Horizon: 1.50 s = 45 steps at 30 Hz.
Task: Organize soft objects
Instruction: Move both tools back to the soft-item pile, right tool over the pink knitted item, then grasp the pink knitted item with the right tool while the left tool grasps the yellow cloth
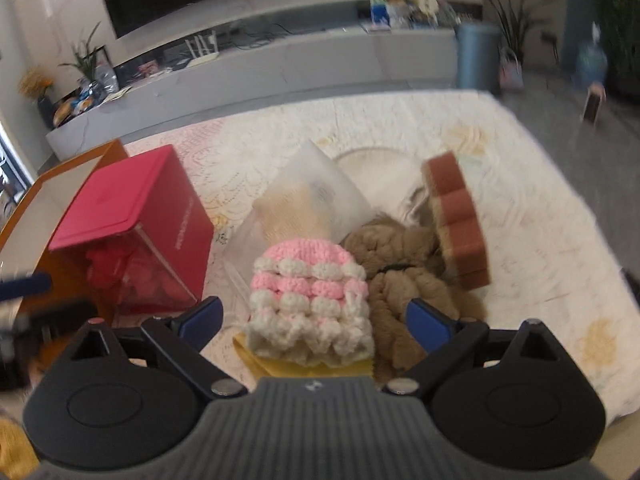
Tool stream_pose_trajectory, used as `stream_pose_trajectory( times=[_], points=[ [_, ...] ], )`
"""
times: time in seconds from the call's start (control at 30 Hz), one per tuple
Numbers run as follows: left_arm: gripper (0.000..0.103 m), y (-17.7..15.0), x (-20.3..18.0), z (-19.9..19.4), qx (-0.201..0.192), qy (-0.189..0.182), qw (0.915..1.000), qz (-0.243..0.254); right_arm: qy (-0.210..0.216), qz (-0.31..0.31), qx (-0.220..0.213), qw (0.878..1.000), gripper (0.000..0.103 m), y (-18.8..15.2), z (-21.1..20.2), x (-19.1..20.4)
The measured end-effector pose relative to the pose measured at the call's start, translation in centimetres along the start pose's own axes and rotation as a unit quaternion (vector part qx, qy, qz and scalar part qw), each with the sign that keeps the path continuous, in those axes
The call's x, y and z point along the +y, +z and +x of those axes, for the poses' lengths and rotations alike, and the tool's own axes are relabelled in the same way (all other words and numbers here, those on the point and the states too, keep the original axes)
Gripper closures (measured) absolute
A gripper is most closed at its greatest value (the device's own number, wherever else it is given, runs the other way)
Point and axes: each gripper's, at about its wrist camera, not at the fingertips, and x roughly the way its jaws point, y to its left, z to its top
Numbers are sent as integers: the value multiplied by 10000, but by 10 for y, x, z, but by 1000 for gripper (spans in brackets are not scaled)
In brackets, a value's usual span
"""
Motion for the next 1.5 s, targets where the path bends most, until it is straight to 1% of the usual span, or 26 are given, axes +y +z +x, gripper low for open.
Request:
stream_pose_trajectory(
  times=[0.07, 0.13, 0.2, 0.3, 0.33, 0.37, 0.4, 0.5, 0.53, 0.57, 0.7, 0.77, 0.83, 0.97, 1.07, 1.13, 1.23, 1.3, 1.33, 1.43, 1.5],
  points=[
    [8, -3, 1, 4, 136, 83, 9997, -183, 73, 57, 118, 9999, 7, 5, 15, 3],
    [8, -6, 4, 5, 161, 79, 9993, -322, 127, 25, 229, 9997, 7, 9, 30, 6],
    [8, -8, 4, 4, 192, 0, 9995, -250, 154, -13, 296, 9994, 7, 9, 43, 9],
    [8, -8, 1, 3, 146, 4, 9998, -160, 73, -109, 281, 9995, 7, 5, 54, 11],
    [8, -9, 0, 3, 138, 13, 9998, -153, 26, -121, 248, 9996, 12, 5, 53, 12],
    [8, -9, -1, 3, 146, 18, 9998, -146, -59, -137, 217, 9997, 19, 5, 53, 13],
    [8, -9, -2, 4, 151, 16, 9998, -133, -144, -177, 203, 9995, 21, 5, 52, 13],
    [8, -9, -4, 3, 131, -9, 9999, -111, -150, -159, 192, 9996, 27, 4, 52, 9],
    [8, -10, -4, 2, 125, -12, 9999, -118, -172, -147, 178, 9996, 32, 4, 52, 8],
    [8, -10, -3, 1, 120, -15, 9998, -130, -168, -115, 160, 9997, 37, 3, 51, 7],
    [8, -14, 0, 2, 169, 39, 9997, -176, 7, -28, 154, 9999, 48, 1, 46, 1],
    [8, -15, 1, 3, 229, 106, 9995, -190, 112, -6, 79, 9999, 58, 1, 41, 0],
    [8, -15, 2, 3, 202, 122, 9995, -187, 236, 51, 15, 9997, 60, 1, 36, -3],
    [8, -15, 1, 1, 96, 61, 9997, -228, 605, 664, -215, 9957, 61, 4, 19, -22],
    [8, -14, -3, 4, 70, -27, 9997, -226, 692, 894, -389, 9928, 62, 5, 5, -34],
    [8, -13, -10, 8, 33, -26, 10000, -77, 764, 1081, -499, 9899, 62, 8, -2, -39],
    [8, -11, -25, 17, 191, -339, 9989, 272, 938, 1362, -716, 9836, 62, 8, -14, -45],
    [8, -9, -38, 23, 258, -415, 9977, 463, 985, 1467, -857, 9805, 61, 7, -21, -48],
    [8, -10, -46, 25, 227, -430, 9970, 607, 998, 1494, -895, 9796, 61, 6, -23, -48],
    [8, -9, -66, 31, 99, -486, 9926, 1109, 1062, 1456, -902, 9795, 61, 1, -25, -50],
    [8, -10, -77, 38, 135, -508, 9897, 1330, 1059, 1570, -861, 9781, 61, -2, -25, -56]
  ],
)
